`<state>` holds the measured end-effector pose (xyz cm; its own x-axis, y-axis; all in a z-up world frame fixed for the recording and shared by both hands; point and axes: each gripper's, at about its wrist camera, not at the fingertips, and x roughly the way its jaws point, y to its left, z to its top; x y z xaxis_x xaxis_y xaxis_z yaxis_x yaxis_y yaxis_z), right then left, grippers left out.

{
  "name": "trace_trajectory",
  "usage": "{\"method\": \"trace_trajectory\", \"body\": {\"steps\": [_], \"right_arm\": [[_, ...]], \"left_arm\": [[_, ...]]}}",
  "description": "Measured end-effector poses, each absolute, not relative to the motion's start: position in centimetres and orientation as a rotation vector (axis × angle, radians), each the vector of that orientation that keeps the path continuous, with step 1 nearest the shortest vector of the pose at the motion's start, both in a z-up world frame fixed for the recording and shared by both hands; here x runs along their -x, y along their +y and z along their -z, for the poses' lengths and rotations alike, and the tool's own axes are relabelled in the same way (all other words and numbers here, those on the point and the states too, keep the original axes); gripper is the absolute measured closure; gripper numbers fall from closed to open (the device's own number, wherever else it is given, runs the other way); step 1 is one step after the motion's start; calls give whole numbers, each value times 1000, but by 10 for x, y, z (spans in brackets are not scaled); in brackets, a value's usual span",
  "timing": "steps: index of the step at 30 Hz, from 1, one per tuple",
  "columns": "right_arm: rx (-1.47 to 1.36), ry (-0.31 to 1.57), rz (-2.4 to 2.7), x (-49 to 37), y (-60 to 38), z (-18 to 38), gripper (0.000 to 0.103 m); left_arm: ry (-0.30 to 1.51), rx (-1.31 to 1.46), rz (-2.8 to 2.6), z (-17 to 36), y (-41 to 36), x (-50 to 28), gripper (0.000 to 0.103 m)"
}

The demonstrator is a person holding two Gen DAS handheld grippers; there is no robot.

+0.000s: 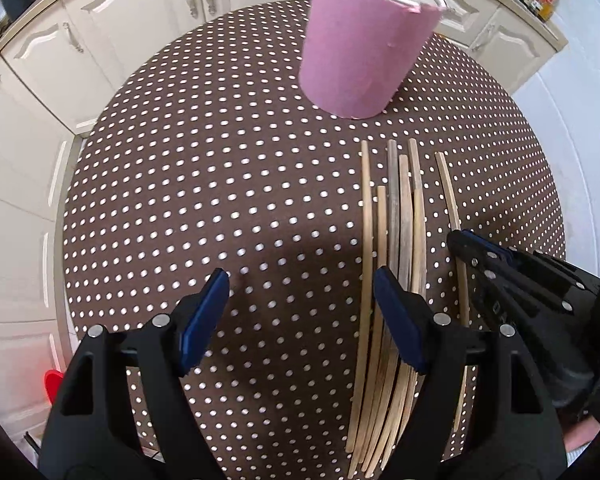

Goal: Organize utensils
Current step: 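Lower both tools to the chopstick pile and grasp one with the right tool, then grasp a chopstick with the left tool while the right tool lifts its chopstick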

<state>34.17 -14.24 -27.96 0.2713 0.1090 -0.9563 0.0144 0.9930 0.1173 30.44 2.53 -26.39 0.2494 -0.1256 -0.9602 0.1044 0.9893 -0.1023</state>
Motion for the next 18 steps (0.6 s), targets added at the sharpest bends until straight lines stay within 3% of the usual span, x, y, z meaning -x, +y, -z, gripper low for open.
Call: {"method": "trace_trajectory", "body": {"steps": [18], "right_arm": [[-159,1311,-60,-325,-151,279,98]], "left_arm": [[1382,-71,63,298,-24,-358,28]]}}
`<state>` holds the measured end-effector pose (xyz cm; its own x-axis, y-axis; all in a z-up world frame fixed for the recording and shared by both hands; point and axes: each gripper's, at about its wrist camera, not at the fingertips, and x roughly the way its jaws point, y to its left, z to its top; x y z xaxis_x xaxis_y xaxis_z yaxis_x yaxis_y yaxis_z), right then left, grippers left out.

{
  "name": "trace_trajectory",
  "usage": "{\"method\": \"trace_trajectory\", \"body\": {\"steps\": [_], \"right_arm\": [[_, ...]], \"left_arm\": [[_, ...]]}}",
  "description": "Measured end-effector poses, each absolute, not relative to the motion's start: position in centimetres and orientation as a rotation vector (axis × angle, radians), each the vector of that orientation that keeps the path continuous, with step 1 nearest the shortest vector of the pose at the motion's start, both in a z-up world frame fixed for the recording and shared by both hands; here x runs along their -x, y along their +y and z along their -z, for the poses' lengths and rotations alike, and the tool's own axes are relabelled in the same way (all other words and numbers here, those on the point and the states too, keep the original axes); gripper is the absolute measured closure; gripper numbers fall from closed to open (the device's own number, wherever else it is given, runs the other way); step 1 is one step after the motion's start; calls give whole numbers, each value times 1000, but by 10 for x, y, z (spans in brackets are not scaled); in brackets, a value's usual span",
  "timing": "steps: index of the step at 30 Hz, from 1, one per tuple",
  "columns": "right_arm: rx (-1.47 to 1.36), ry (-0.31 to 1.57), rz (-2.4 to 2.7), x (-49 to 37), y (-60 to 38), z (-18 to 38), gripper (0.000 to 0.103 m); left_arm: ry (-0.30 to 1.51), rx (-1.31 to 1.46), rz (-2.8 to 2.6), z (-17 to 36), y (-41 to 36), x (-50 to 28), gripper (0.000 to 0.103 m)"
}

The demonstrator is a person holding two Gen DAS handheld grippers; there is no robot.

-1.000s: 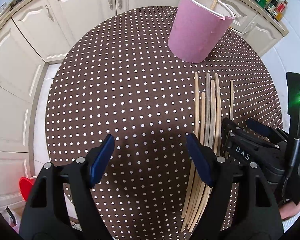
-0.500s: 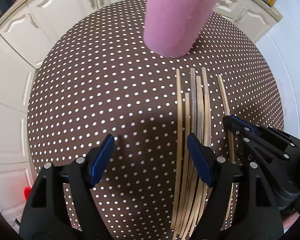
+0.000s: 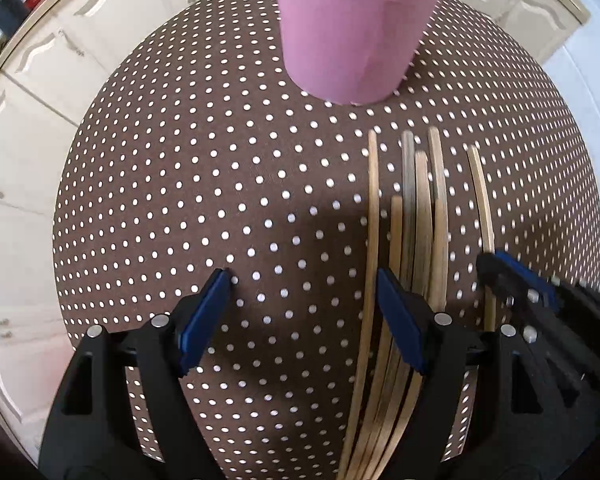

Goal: Organize utensils
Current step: 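Grasp a chopstick with the left tool while the right tool lifts its chopstick, then carry both held chopsticks upright over the pink cup and lower them in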

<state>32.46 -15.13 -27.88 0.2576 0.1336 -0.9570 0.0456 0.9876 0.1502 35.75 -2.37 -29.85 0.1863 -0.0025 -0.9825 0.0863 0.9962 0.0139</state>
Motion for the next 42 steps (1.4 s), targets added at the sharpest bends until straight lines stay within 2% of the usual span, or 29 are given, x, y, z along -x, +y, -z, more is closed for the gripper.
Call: {"method": "trace_trajectory", "body": {"steps": [1,3,4,5,6,7,22,42], "right_arm": [[-158,1310,-60,-324,-151,279,98],[-159,1310,-58,-325,-153,279,98],[-167,1312,-54,-325,-154,278,98],[-178,1315,-48,-326,-155,278,98],[-186,1317,-42,-326,-155,278,98],[-191,1319,-38,-326,-156,278,98],[-270,1277,-13,-313,-175,258,98],[-319,998,-46,-305,-194,156,98]], "left_arm": [[1374,-63,57,299,-24,-359,28],[1355,-55,68,298,-25,-362,36],[1346,-62,75,296,-28,-363,46],[1345,-64,84,294,-26,-363,65],[1342,-66,89,292,-27,-363,77],[1350,-55,92,291,-28,-366,95],[1343,47,104,276,-9,-352,97],[1118,90,90,173,13,-302,97]]}}
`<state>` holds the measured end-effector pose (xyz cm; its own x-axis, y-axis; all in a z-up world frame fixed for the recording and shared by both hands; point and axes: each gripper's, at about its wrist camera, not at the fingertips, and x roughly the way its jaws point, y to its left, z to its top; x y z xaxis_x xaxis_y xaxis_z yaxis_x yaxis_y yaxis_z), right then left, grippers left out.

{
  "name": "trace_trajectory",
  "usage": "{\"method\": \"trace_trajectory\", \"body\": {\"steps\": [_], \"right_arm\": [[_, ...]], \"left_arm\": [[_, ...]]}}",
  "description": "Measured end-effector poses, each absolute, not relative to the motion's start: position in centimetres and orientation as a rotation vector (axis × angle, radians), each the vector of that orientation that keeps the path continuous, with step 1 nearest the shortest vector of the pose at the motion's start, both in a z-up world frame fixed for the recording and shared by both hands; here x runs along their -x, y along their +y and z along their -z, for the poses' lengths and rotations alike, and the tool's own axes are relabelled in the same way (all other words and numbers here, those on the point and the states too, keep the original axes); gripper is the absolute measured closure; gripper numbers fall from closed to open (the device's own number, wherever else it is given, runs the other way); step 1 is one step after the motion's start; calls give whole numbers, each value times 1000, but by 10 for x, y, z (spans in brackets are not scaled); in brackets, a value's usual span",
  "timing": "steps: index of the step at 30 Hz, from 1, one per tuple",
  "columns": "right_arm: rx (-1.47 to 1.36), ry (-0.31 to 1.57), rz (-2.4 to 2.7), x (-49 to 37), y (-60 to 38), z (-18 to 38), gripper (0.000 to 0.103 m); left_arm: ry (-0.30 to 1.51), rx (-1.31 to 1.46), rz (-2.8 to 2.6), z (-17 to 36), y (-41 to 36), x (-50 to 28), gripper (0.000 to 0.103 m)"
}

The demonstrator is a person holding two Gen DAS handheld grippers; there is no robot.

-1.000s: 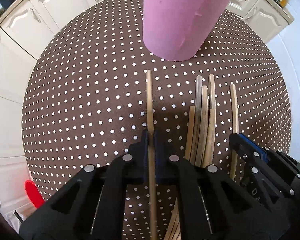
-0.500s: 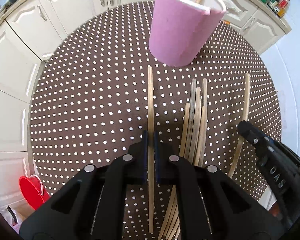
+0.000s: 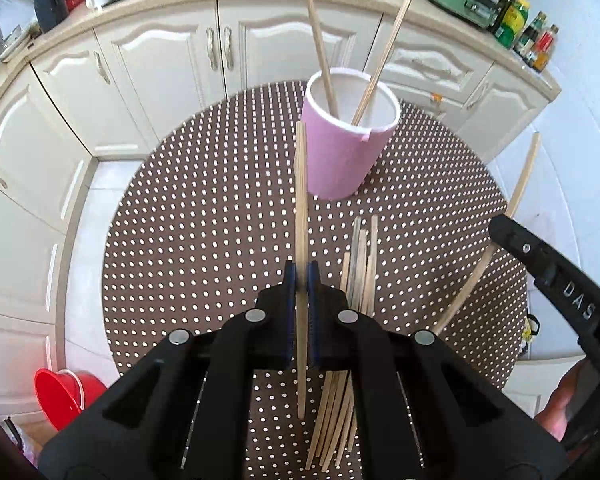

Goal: Organize utensils
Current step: 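Carry both held chopsticks upright over the pink cup and lower them in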

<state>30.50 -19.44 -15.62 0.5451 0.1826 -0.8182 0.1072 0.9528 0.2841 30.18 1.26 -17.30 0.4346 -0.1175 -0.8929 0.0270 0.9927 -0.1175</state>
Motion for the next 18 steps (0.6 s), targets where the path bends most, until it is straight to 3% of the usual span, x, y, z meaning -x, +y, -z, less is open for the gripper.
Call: {"method": "trace_trajectory", "body": {"steps": [18], "right_arm": [[-305,799,-102,-311,-194,77,98]], "left_arm": [[934,149,89,99,27,-295,97]]}}
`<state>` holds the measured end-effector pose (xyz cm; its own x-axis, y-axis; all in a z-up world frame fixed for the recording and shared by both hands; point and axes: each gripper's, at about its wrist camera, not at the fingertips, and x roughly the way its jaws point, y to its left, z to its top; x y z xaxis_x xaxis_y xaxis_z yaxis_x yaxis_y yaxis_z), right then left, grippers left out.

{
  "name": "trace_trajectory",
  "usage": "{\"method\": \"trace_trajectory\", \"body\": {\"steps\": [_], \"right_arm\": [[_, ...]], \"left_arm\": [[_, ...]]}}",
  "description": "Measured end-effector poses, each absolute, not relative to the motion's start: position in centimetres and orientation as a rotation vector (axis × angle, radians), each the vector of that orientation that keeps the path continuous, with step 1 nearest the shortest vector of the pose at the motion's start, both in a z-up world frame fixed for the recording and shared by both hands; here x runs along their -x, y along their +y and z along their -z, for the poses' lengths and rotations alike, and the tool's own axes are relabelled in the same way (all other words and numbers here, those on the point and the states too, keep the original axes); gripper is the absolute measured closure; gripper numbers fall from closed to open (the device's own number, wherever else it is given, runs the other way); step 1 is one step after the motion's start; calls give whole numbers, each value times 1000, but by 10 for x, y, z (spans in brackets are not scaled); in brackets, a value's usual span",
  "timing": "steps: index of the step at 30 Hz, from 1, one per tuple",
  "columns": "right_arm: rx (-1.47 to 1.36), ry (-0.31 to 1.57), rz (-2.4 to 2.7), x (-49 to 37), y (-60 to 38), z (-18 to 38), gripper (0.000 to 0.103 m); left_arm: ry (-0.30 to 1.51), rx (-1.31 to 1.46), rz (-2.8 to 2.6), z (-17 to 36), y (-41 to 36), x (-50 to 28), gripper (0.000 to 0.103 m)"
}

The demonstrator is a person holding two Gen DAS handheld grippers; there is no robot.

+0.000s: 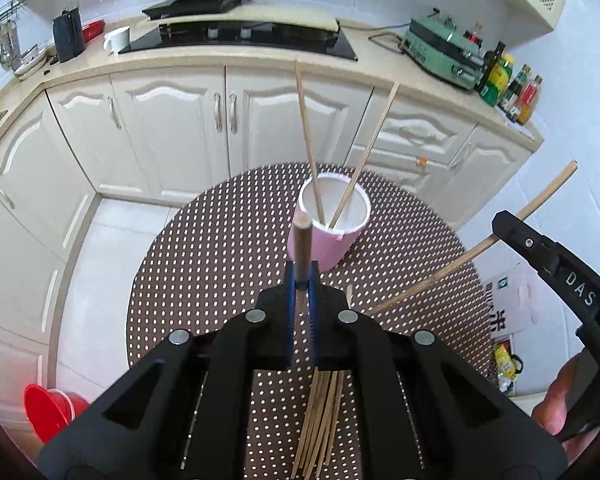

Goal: Organize utensils
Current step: 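Carry both held chopsticks upright over the pink cup and lower them in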

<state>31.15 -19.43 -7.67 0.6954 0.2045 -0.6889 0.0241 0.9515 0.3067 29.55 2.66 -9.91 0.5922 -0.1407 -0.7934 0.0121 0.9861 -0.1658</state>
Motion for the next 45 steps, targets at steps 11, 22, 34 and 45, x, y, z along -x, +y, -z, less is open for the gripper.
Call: {"method": "trace_trajectory", "body": {"steps": [11,22,34,45], "right_arm": [[-305,692,-131,-335,-197,26,98],[-249,696,-178,-366,-178,13,98],[-215,833,-174,-407,-160,62,98],[-215,957,-190,-437,-155,106,98]], "left_arm": [[839,166,108,40,33,-313,97],[790,166,152,11,26,-345,97],[929,107,187,66,18,-387,97],[1036,143,169,111,26,-415,97]]}}
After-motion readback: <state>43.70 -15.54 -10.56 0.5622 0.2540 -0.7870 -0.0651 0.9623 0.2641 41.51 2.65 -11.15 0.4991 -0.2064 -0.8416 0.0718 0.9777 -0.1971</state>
